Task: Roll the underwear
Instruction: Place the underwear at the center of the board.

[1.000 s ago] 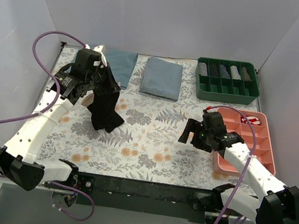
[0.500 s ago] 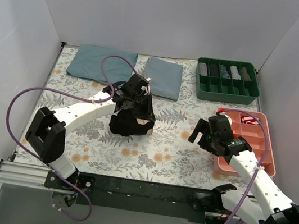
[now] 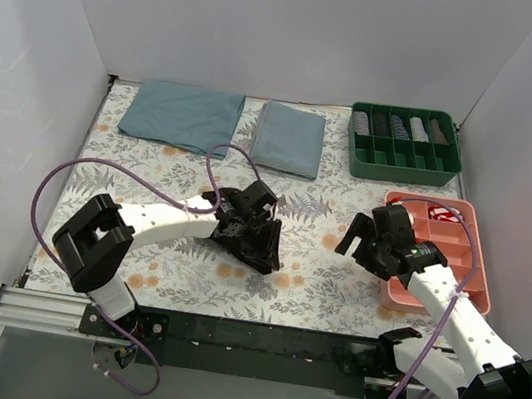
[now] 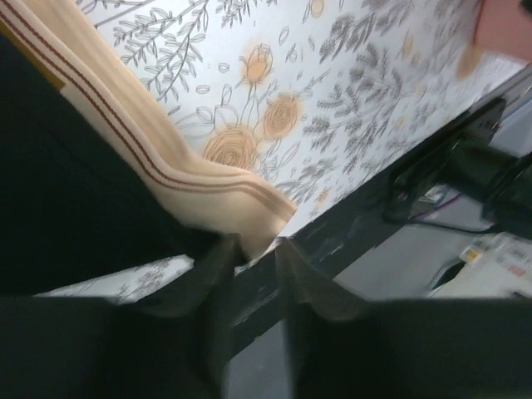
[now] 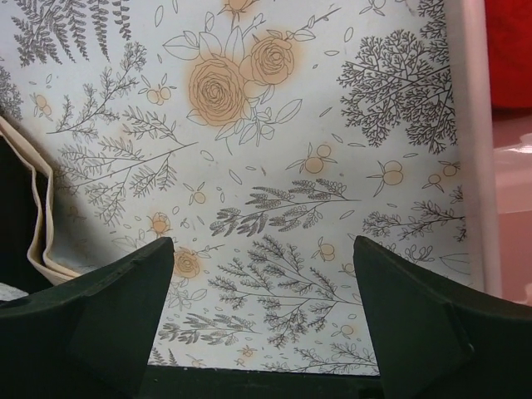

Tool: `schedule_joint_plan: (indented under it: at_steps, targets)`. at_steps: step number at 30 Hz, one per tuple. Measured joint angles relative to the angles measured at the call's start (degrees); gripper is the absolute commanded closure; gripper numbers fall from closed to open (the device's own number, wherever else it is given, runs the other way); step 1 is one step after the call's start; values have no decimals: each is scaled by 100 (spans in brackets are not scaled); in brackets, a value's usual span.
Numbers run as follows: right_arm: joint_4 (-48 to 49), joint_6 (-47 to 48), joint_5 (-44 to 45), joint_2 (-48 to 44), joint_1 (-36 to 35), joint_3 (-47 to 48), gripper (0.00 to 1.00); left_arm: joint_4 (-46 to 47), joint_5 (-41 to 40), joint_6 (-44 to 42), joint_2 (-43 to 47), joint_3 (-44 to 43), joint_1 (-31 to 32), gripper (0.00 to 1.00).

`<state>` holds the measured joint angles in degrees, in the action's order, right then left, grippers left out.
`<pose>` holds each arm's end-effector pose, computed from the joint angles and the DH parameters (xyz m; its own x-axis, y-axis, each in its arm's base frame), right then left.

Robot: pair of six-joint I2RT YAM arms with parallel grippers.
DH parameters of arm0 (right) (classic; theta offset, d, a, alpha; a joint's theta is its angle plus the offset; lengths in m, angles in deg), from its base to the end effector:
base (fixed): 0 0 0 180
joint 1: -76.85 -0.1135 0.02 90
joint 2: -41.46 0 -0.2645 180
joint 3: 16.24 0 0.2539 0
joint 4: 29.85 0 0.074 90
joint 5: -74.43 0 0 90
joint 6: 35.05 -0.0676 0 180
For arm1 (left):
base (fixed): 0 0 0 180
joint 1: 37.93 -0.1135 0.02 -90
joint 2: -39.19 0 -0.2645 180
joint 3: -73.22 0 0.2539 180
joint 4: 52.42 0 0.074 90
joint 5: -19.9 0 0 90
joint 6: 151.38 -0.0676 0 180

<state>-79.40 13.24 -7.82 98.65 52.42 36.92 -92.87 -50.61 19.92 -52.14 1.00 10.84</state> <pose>0.1983 0.0801 0.2045 -0.7711 0.3738 -0.5154 0.2360 0.9196 0.3140 0.2044 -0.2674 0.1761 -0.8969 -0.3904 0.2077 -0.4376 0.7157 -0.5443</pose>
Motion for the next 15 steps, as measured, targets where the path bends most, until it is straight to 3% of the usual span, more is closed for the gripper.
schedule_joint_plan:
  at_steps: [4,8,12,15]
  targets:
    - [61,-35,-109,-4,0,-33,7,-282,-293,-79,522,79,24,23]
    - [151,-61,-341,2,0,-127,9,-667,-791,-354,1095,-498,-275,19]
    - [398,-197,-680,4,-35,-289,12,-525,-817,-848,1246,-992,-1467,19]
    - [715,-352,-1023,39,-160,-501,12,-378,-826,-1209,885,-1128,-2339,21]
